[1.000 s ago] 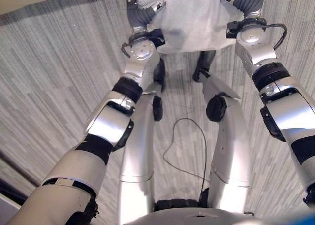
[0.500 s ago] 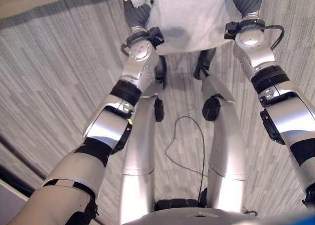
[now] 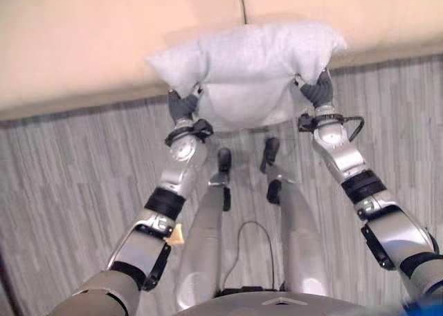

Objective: Pick up all the scattered cushions and arrange them neatly on the sofa.

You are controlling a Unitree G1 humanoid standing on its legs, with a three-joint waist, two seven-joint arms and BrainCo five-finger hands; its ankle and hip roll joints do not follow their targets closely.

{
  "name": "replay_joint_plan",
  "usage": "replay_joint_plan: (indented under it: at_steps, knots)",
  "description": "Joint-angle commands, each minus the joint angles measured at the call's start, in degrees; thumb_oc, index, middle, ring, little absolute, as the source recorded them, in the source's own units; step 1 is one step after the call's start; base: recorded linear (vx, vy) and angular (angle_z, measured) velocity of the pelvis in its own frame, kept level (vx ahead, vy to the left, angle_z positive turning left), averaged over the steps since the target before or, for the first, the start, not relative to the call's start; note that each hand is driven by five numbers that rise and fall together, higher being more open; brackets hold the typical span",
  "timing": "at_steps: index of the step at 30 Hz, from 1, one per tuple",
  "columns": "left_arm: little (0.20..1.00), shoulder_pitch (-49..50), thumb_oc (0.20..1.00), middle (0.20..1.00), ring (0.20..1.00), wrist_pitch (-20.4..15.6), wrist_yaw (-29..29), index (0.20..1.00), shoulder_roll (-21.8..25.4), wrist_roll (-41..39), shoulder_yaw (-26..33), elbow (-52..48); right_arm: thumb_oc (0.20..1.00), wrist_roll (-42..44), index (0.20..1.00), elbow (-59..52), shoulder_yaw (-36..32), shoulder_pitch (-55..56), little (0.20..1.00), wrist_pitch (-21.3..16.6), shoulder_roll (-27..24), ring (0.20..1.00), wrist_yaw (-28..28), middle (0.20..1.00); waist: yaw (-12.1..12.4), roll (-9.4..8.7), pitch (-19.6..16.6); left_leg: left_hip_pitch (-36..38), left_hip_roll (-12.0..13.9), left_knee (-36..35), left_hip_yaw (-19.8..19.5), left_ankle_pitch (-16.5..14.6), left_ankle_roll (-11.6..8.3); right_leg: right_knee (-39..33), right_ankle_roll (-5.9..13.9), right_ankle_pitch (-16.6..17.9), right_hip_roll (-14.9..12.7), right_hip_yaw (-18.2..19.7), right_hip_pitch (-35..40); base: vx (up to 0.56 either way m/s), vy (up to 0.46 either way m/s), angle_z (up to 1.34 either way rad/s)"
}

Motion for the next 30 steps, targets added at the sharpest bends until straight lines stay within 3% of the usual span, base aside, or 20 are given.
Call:
replay_joint_plan:
  at_steps: [1, 6, 8, 14, 17, 18, 20, 22, 23, 25, 27, 28, 30]
  knots:
    - [0.200, -1.10, 0.200, 0.200, 0.200, -3.84, -7.46, 0.200, -3.63, 3.55, -4.73, -5.75, 0.200, -3.29, 0.200, -7.98, 2.09, 1.71, 0.200, -7.57, 5.52, 0.200, 3.79, 0.200, -0.34, 1.95, -5.63, 3.44, 1.36, -5.96, -4.33, 6.52, -5.00, -1.04, 7.01, -5.88, -1.74, -1.05, 9.35, 0.17, -0.147, 0.14]
    - [0.200, 5.31, 0.200, 0.200, 0.200, -3.23, -10.00, 0.200, -4.12, 3.40, -5.34, -6.95, 0.200, -5.83, 0.200, -10.48, 2.24, 10.04, 0.200, -6.84, 5.67, 0.200, 5.33, 0.200, -0.72, 1.39, -8.59, 13.24, 2.41, -6.82, -3.97, 7.76, -7.46, -9.24, 7.15, -5.72, -0.36, -3.50, 24.28, 0.15, -0.071, 0.34]
    - [0.200, 6.85, 0.200, 0.200, 0.200, -2.86, -10.31, 0.200, -3.81, 3.68, -5.27, -7.42, 0.200, -5.46, 0.200, -11.30, 1.71, 12.09, 0.200, -6.82, 5.58, 0.200, 5.84, 0.200, -0.60, 1.10, -9.31, 14.82, 2.30, -5.25, -4.18, 9.98, -8.48, -11.87, 7.14, -5.56, -0.28, -4.40, 28.69, 0.14, -0.022, 0.07]
    - [0.200, 9.40, 0.200, 0.200, 0.200, -1.07, -11.25, 0.200, -3.04, 4.96, -5.23, -7.14, 0.200, -6.28, 0.200, -12.64, -0.03, 14.66, 0.200, -6.43, 5.11, 0.200, 5.28, 0.200, 0.40, 0.12, -13.12, 14.47, 2.82, -11.62, 5.25, 12.50, -6.80, -16.50, 7.97, -5.25, 1.38, -5.89, 36.63, 0.15, 0.040, 0.25]
    - [0.200, 11.75, 0.200, 0.200, 0.200, -0.62, -11.53, 0.200, -2.02, 5.01, -4.58, -7.69, 0.200, -8.15, 0.200, -12.48, -0.09, 14.92, 0.200, -5.77, 5.27, 0.200, 5.52, 0.200, 2.23, -0.59, -15.49, 20.86, 1.75, -13.97, 2.85, 9.17, -4.54, -16.22, 9.32, -6.06, 0.84, -5.27, 40.55, 0.24, 0.121, -0.03]
    - [0.200, 11.74, 0.200, 0.200, 0.200, -0.62, -11.52, 0.200, -2.03, 5.01, -4.59, -7.70, 0.200, -8.15, 0.200, -12.49, -0.10, 14.91, 0.200, -5.77, 5.26, 0.200, 5.52, 0.200, 2.24, -0.54, -15.57, 20.75, 1.79, -14.03, 2.84, 9.29, -4.52, -16.30, 9.31, -5.92, 0.89, -5.27, 40.45, 0.26, 0.218, -0.36]
    - [0.200, 13.69, 0.200, 0.200, 0.200, 0.24, -11.70, 0.200, -1.73, 5.03, -4.25, -8.31, 0.200, -8.53, 0.200, -12.57, -0.86, 16.03, 0.200, -5.15, 5.77, 0.200, 5.98, 0.200, 2.83, -0.75, -16.57, 25.08, 0.45, -14.95, 3.53, 6.17, -1.70, -10.33, 11.28, -5.64, -1.70, -4.68, 40.78, 0.25, 0.261, -0.24]
    - [0.200, 14.63, 0.200, 0.200, 0.200, 0.53, -11.89, 0.200, -1.10, 5.23, -4.38, -8.46, 0.200, -8.62, 0.200, -12.39, -1.23, 16.87, 0.200, -4.79, 5.82, 0.200, 6.25, 0.200, 2.75, -0.99, -16.32, 27.40, -0.66, -15.50, 3.73, 5.09, 0.10, -1.78, 13.61, -0.54, -4.16, -3.10, 38.68, 0.13, 0.224, -0.12]
    - [0.200, 14.69, 0.200, 0.200, 0.200, 0.62, -11.83, 0.200, -0.77, 5.16, -4.67, -8.37, 0.200, -8.79, 0.200, -12.41, -0.88, 16.50, 0.200, -4.71, 6.02, 0.200, 6.27, 0.200, 2.34, -0.75, -15.88, 28.23, -0.70, -15.61, 3.64, 4.73, 0.94, 2.16, 14.06, 1.51, -4.68, -2.15, 37.30, 0.09, 0.204, 0.05]
    - [0.200, 14.38, 0.200, 0.200, 0.200, 0.99, -11.50, 0.200, 0.25, 6.48, -4.92, -8.90, 0.200, -8.72, 0.200, -12.56, -0.85, 16.62, 0.200, -4.66, 6.57, 0.200, 6.25, 0.200, 2.10, 0.27, -15.44, 29.64, -0.22, -15.63, 3.05, 3.61, 1.91, 7.57, 13.30, 0.99, -4.43, -0.50, 34.66, 0.12, 0.176, 0.10]
    - [0.200, 14.58, 0.200, 0.200, 0.200, 1.09, -11.34, 0.200, 0.47, 7.04, -4.96, -9.12, 0.200, -8.75, 0.200, -12.93, -0.88, 16.95, 0.200, -4.51, 6.65, 0.200, 6.43, 0.200, 2.00, 0.45, -15.44, 30.46, -0.16, -15.77, 2.53, 3.04, 1.97, 8.13, 12.82, 0.32, -4.15, 0.51, 32.88, 0.15, 0.083, 0.00]
    - [0.200, 14.65, 0.200, 0.200, 0.200, 0.94, -11.54, 0.200, 0.76, 6.75, -5.03, -8.82, 0.200, -7.86, 0.200, -12.63, -0.84, 16.95, 0.200, -4.56, 6.86, 0.200, 6.85, 0.200, 1.30, 0.34, -15.54, 31.52, -0.40, -16.02, 0.62, 2.45, 1.81, 3.81, 11.44, -1.60, -0.83, 3.92, 30.38, 0.20, 0.018, 0.05]
    - [0.200, 14.47, 0.200, 0.200, 0.200, 1.13, -11.79, 0.200, 0.90, 6.78, -4.77, -8.52, 0.200, -7.33, 0.200, -12.31, -0.90, 16.51, 0.200, -4.62, 6.69, 0.200, 7.04, 0.200, 0.95, -0.38, -15.79, 32.19, -0.84, -16.11, -0.38, 1.63, 1.55, -4.04, 10.98, -1.62, -0.41, 4.72, 29.76, 0.26, -0.029, 0.07]
